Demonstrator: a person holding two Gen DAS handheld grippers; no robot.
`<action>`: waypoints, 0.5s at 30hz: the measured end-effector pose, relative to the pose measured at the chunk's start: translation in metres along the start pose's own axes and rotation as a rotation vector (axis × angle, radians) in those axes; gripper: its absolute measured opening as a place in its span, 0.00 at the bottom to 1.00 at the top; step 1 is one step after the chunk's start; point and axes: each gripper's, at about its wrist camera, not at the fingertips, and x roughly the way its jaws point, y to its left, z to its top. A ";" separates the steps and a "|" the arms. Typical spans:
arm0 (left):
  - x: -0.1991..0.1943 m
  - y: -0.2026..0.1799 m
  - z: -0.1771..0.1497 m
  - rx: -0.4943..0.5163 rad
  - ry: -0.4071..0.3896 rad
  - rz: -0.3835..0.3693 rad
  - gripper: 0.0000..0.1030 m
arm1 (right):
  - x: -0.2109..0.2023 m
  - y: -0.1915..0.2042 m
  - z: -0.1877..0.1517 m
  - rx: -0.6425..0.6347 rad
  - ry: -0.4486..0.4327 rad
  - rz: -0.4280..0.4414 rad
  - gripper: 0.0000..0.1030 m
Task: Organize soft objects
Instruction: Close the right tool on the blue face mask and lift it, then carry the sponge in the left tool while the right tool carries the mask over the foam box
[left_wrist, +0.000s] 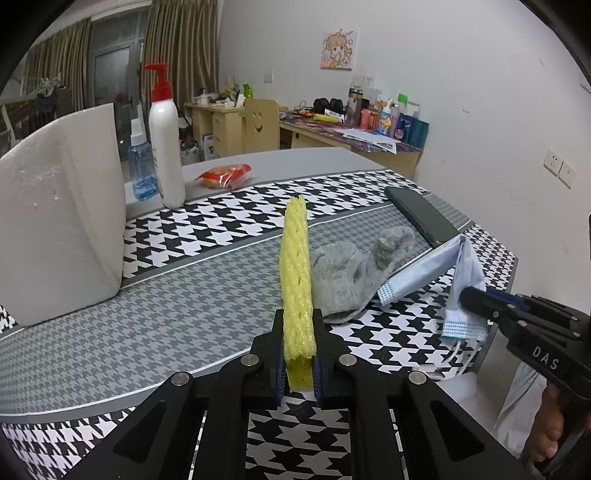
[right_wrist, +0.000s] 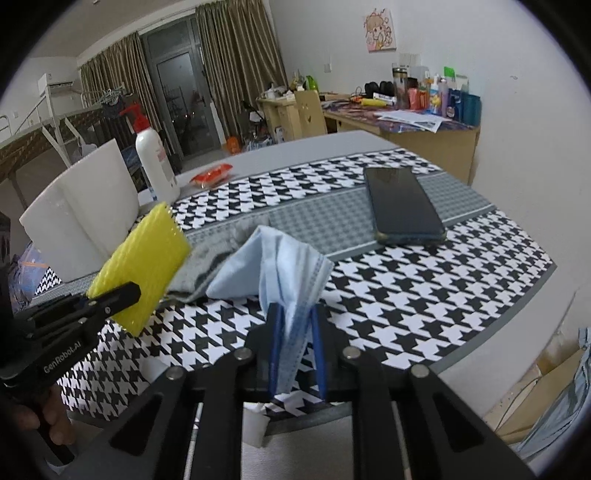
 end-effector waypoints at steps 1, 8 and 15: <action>-0.001 0.001 0.000 0.000 0.000 0.000 0.12 | -0.002 0.000 0.001 0.000 -0.005 0.002 0.19; -0.016 0.002 0.004 0.005 -0.042 0.004 0.11 | -0.018 0.003 0.008 -0.001 -0.067 0.000 0.14; -0.027 0.004 0.004 0.004 -0.065 0.012 0.11 | -0.028 0.005 0.011 0.001 -0.102 -0.003 0.14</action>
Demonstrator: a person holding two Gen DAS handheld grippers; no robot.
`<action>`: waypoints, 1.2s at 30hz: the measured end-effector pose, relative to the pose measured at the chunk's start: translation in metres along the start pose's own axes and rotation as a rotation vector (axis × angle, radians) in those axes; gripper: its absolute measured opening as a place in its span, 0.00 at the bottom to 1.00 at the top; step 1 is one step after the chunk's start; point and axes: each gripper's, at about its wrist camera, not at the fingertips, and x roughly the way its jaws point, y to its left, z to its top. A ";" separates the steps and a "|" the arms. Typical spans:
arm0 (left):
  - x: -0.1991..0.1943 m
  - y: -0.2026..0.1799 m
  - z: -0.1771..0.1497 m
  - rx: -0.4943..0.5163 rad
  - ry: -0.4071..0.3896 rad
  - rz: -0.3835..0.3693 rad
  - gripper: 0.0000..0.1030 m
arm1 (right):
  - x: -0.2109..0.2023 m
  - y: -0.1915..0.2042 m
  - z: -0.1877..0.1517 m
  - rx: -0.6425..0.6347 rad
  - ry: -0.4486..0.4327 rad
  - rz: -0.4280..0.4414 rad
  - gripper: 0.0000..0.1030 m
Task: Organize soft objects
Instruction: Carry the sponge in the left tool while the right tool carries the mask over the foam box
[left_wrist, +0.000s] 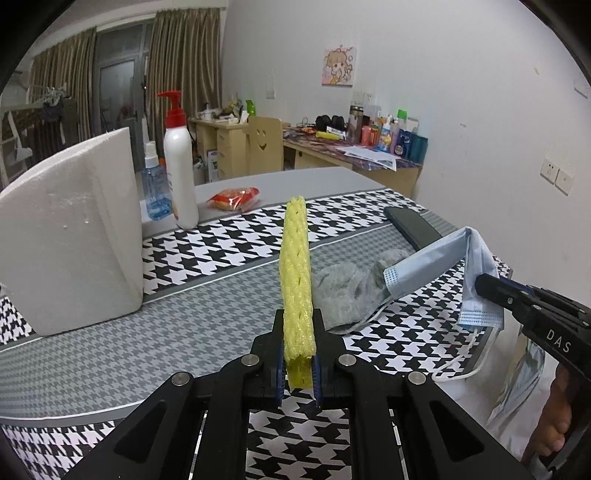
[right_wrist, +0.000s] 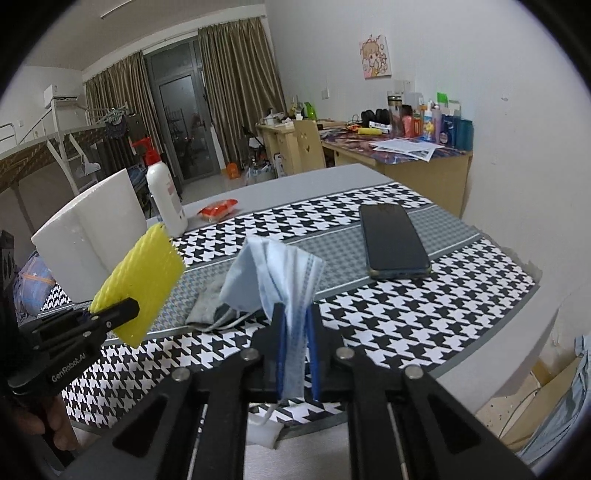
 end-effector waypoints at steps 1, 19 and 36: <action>-0.002 0.000 0.000 0.002 -0.005 0.004 0.11 | -0.001 0.000 0.000 0.000 -0.003 -0.001 0.14; -0.029 0.012 0.008 0.025 -0.074 0.058 0.11 | -0.032 0.015 0.013 -0.023 -0.093 -0.001 0.14; -0.053 0.022 0.017 0.037 -0.123 0.095 0.11 | -0.034 0.040 0.024 -0.092 -0.142 0.080 0.14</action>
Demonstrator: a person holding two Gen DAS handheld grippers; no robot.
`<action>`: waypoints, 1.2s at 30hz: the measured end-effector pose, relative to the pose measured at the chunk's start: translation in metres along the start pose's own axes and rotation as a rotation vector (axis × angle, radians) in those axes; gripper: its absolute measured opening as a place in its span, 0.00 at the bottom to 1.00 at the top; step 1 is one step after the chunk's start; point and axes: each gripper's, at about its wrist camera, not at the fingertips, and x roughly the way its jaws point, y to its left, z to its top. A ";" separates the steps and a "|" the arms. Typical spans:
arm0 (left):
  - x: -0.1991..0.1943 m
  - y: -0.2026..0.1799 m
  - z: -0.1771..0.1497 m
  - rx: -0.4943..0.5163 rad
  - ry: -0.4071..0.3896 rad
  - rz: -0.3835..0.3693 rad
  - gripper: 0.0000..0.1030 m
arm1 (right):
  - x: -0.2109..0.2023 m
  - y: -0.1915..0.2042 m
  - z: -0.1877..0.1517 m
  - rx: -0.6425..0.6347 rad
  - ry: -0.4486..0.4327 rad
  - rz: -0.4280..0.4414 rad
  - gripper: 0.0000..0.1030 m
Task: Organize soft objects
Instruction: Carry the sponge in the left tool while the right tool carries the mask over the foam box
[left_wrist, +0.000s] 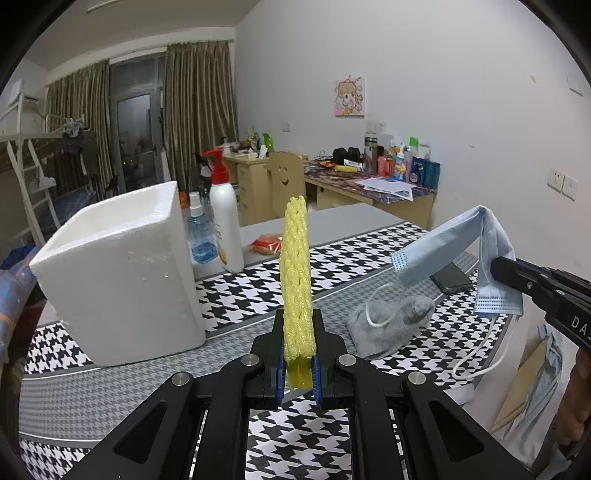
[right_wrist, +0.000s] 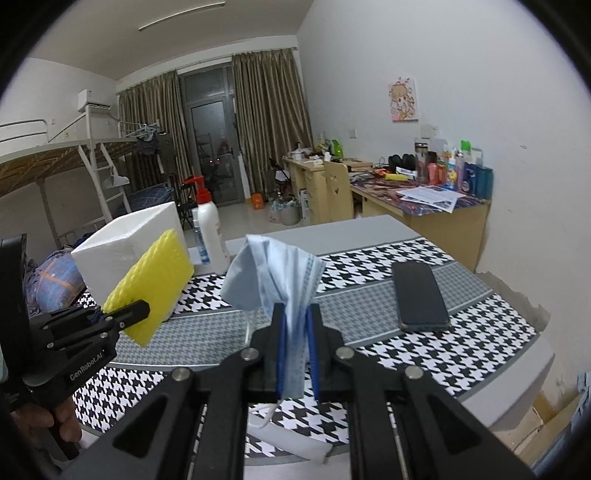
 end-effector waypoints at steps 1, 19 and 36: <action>-0.001 0.001 0.000 -0.001 -0.003 0.004 0.11 | 0.000 0.001 0.001 0.000 -0.001 0.002 0.14; -0.022 0.028 0.009 -0.007 -0.058 0.074 0.11 | 0.005 0.025 0.015 -0.045 -0.039 0.080 0.14; -0.027 0.043 0.026 -0.013 -0.087 0.104 0.11 | 0.017 0.045 0.029 -0.071 -0.033 0.143 0.14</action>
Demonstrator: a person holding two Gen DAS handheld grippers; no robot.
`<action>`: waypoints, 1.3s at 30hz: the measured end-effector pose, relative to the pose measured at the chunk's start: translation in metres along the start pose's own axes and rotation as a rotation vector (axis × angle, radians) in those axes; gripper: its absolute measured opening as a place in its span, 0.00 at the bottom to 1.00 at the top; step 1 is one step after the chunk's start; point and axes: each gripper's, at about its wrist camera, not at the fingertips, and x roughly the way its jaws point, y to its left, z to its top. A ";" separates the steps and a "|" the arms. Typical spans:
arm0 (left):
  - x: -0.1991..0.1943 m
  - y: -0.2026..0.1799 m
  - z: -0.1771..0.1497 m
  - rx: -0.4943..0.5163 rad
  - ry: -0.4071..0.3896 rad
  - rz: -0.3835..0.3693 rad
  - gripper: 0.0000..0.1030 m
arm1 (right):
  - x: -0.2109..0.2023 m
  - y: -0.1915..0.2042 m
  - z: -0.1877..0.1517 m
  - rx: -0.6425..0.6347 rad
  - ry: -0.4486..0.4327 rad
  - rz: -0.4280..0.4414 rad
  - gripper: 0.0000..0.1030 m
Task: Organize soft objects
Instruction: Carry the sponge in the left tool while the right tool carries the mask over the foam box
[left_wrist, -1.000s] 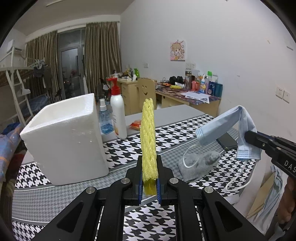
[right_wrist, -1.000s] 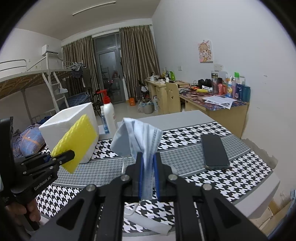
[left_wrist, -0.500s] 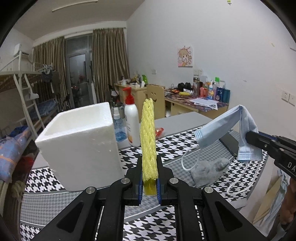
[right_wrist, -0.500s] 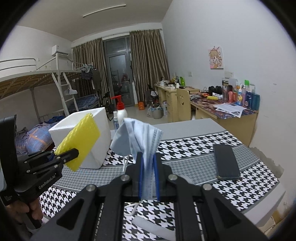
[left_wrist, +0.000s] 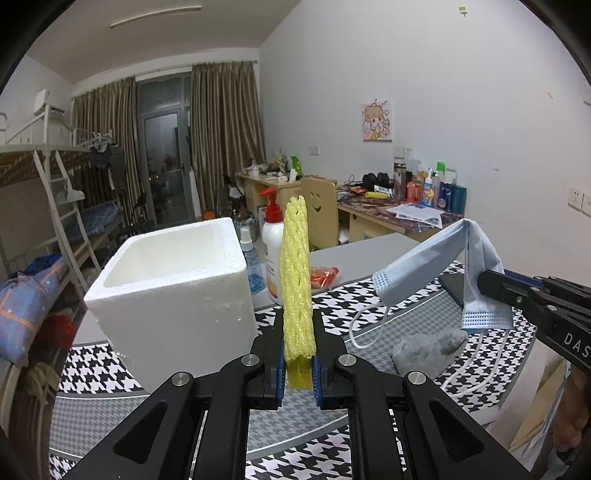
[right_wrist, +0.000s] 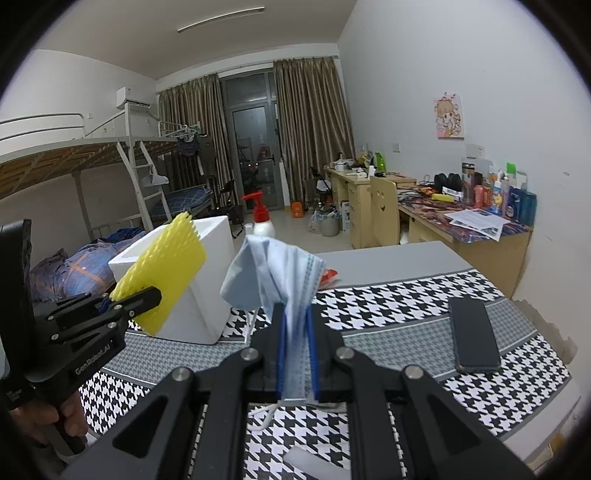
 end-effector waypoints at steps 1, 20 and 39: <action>0.000 0.000 0.001 0.004 0.000 0.004 0.11 | 0.000 0.001 0.001 0.000 0.000 0.002 0.14; 0.000 0.017 0.023 -0.002 -0.043 0.011 0.11 | 0.012 0.014 0.024 -0.016 -0.011 0.031 0.14; -0.003 0.036 0.046 -0.029 -0.073 0.028 0.11 | 0.023 0.029 0.049 -0.026 -0.019 0.054 0.14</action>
